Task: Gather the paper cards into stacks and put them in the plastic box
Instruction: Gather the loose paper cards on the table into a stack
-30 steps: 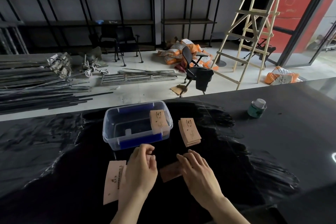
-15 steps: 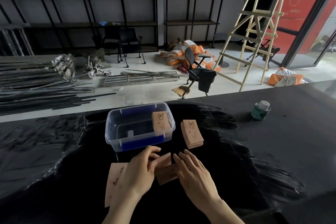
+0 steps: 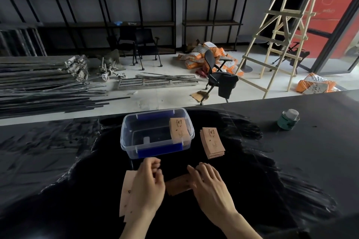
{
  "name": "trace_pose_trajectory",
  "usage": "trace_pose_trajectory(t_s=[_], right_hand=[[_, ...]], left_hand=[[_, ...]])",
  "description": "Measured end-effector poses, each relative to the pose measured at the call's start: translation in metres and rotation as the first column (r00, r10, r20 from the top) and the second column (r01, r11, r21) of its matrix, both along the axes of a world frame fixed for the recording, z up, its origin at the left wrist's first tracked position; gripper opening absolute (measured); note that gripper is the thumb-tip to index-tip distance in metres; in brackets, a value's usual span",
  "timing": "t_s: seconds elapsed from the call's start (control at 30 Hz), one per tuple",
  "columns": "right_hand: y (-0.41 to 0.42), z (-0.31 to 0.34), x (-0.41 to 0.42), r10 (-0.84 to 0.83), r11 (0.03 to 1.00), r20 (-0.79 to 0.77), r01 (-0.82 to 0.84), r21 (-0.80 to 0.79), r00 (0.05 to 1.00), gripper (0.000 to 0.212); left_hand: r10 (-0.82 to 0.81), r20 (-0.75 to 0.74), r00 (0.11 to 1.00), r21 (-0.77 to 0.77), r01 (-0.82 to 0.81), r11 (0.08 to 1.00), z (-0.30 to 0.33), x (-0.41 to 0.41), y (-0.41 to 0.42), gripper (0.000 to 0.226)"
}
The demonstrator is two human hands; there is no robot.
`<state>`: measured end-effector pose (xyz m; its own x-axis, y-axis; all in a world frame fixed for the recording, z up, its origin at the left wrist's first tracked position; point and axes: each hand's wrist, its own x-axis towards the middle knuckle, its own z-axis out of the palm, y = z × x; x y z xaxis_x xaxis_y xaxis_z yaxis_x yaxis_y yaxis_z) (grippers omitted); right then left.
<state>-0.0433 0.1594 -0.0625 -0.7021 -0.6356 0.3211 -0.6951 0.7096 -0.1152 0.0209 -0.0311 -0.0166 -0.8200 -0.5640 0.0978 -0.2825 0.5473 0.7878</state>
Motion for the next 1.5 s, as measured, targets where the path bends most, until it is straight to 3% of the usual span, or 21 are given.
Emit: trace_pose_trajectory(t_s=[0.07,0.13,0.27,0.37,0.43,0.5,0.57,0.7,0.8,0.9,1.0,1.03,1.1,1.17,1.23,1.3,1.4,1.5], right_hand=[[-0.002,0.0,-0.001,0.009,1.0,0.002,-0.009,0.001,1.0,0.063],[-0.006,0.001,-0.001,0.022,1.0,0.01,-0.022,0.013,1.0,0.065],[-0.017,0.003,0.003,0.047,0.999,0.014,-0.048,0.025,0.999,0.066],[-0.022,0.003,0.004,0.055,0.998,0.036,-0.056,0.032,0.998,0.069],[-0.023,0.004,0.004,0.054,0.998,0.049,-0.056,0.029,0.997,0.072],[-0.025,0.004,0.005,0.054,0.998,0.059,-0.055,0.024,0.997,0.074],[-0.026,0.002,0.006,0.053,0.998,0.059,-0.054,0.017,0.997,0.075],[-0.033,0.003,0.013,0.004,0.997,0.102,0.004,-0.075,0.995,0.086],[-0.035,0.003,0.016,0.012,0.998,0.101,-0.006,-0.06,0.995,0.089],[-0.034,0.003,0.015,0.045,0.999,0.085,-0.045,-0.001,0.995,0.082],[-0.035,0.005,0.011,0.05,0.997,0.046,-0.052,0.05,0.998,0.074],[-0.035,0.004,0.01,0.05,0.997,0.031,-0.052,0.062,0.998,0.073],[-0.035,0.002,0.009,0.054,0.995,0.008,-0.054,0.081,0.999,0.071],[-0.035,0.002,0.007,0.059,0.994,0.003,-0.059,0.087,0.998,0.071],[-0.037,0.003,0.006,0.064,0.993,-0.011,-0.062,0.104,0.998,0.071],[-0.039,0.004,0.005,0.066,0.99,-0.028,-0.062,0.125,0.997,0.073],[-0.04,0.007,0.002,0.069,0.99,-0.013,-0.067,0.121,0.998,0.074],[-0.039,0.004,0.001,0.065,0.992,0.004,-0.065,0.11,0.998,0.075]], left_hand=[[0.114,0.211,0.971,-0.213,-0.068,0.975,0.0,0.014,-0.019,0.035],[0.159,0.426,0.891,-0.359,0.005,0.933,-0.001,0.028,-0.031,0.056],[0.103,0.506,0.856,-0.352,0.096,0.931,0.006,0.032,-0.036,0.057],[0.041,0.474,0.88,-0.219,0.073,0.973,0.008,0.026,-0.037,0.053],[0.005,0.348,0.937,-0.085,0.026,0.996,0.007,0.026,-0.037,0.051],[-0.019,0.217,0.976,-0.06,0.033,0.998,0.01,0.021,-0.038,0.046],[-0.085,0.15,0.985,-0.073,0.097,0.993,0.015,0.011,-0.035,0.039],[-0.291,0.159,0.943,-0.025,0.299,0.954,0.02,-0.005,-0.012,0.031],[-0.352,0.11,0.93,0.032,0.35,0.936,0.013,-0.006,0.005,0.03],[-0.297,-0.004,0.955,0.118,0.296,0.948,0.007,-0.005,0.01,0.037],[-0.034,-0.123,0.992,0.034,0.039,0.999,0.001,0.001,-0.008,0.03],[0.06,-0.106,0.993,-0.023,-0.063,0.998,-0.001,0.005,-0.019,0.027],[0.207,0.093,0.974,-0.212,-0.184,0.96,-0.007,0.018,-0.043,0.034],[0.284,0.388,0.877,-0.396,-0.12,0.911,-0.011,0.031,-0.059,0.063],[0.265,0.499,0.825,-0.451,-0.014,0.892,-0.013,0.037,-0.063,0.081],[0.206,0.467,0.86,-0.406,0.002,0.914,-0.01,0.035,-0.063,0.077],[0.131,0.282,0.95,-0.218,-0.07,0.973,-0.006,0.028,-0.065,0.058],[-0.04,0.146,0.988,-0.187,0.067,0.98,0.003,0.013,-0.055,0.037]])
